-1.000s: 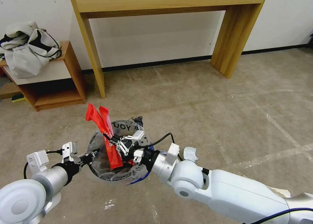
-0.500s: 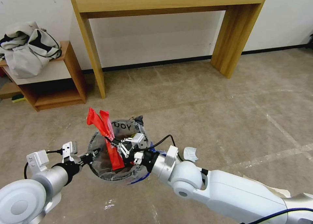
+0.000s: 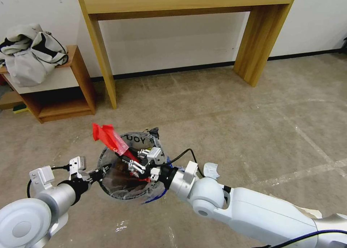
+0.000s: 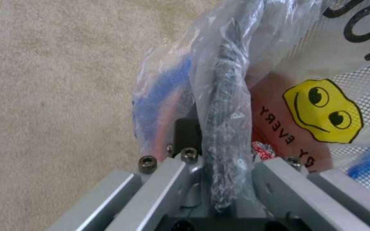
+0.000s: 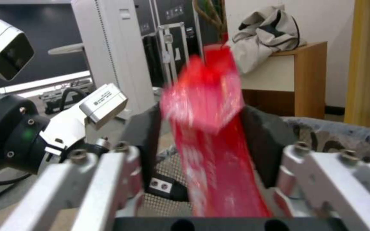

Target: Pick up the trash bin and place the garbage on the floor into it.

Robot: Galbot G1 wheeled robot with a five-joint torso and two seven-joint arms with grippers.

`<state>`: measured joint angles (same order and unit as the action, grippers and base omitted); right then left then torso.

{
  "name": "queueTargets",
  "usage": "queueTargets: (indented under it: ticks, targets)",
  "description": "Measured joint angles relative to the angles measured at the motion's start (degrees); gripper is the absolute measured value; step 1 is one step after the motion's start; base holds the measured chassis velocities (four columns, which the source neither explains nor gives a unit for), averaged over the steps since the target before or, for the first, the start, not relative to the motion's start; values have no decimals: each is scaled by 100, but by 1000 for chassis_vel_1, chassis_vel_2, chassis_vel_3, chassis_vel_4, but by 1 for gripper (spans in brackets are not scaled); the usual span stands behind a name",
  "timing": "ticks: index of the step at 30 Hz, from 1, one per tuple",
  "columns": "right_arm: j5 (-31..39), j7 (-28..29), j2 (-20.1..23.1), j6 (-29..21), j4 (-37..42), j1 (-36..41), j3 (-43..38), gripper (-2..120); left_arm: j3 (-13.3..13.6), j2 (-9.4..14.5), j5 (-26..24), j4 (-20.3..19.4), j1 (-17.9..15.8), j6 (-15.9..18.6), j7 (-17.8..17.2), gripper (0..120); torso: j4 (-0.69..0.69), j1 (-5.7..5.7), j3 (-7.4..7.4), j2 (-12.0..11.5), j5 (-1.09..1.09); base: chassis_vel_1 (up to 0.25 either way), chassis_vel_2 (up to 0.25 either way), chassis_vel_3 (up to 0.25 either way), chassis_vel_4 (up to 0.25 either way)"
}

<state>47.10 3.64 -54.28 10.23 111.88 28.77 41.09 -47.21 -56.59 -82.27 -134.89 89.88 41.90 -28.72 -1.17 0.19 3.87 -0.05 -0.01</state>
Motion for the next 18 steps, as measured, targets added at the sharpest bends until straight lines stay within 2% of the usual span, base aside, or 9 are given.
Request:
queueTargets:
  ticks: [3,4,6,9,11,18]
  targets:
    - [-1,-25,41,2,42,0,-36,67,-1,7,0,9,-5,0,2,1,0,0,0,0,0,0,0,0,0]
    - [-1,-25,41,2,42,0,-36,67,-1,7,0,9,-5,0,2,1,0,0,0,0,0,0,0,0,0]
    - [0,-31,66,2,81,5,-55,79,-7,11,0,10,-7,0,2,1,0,0,0,0,0,0,0,0,0]
    - [0,-32,73,2,96,10,-64,84,-9,11,0,10,-7,0,2,1,0,0,0,0,0,0,0,0,0]
    - [-1,-33,105,2,138,20,-87,95,-11,4,1,10,-3,-1,2,1,0,0,0,0,0,0,0,0,0]
    - [-3,-45,201,-2,267,47,-156,100,-12,-16,17,11,1,-4,2,1,0,0,0,0,0,0,0,0,0]
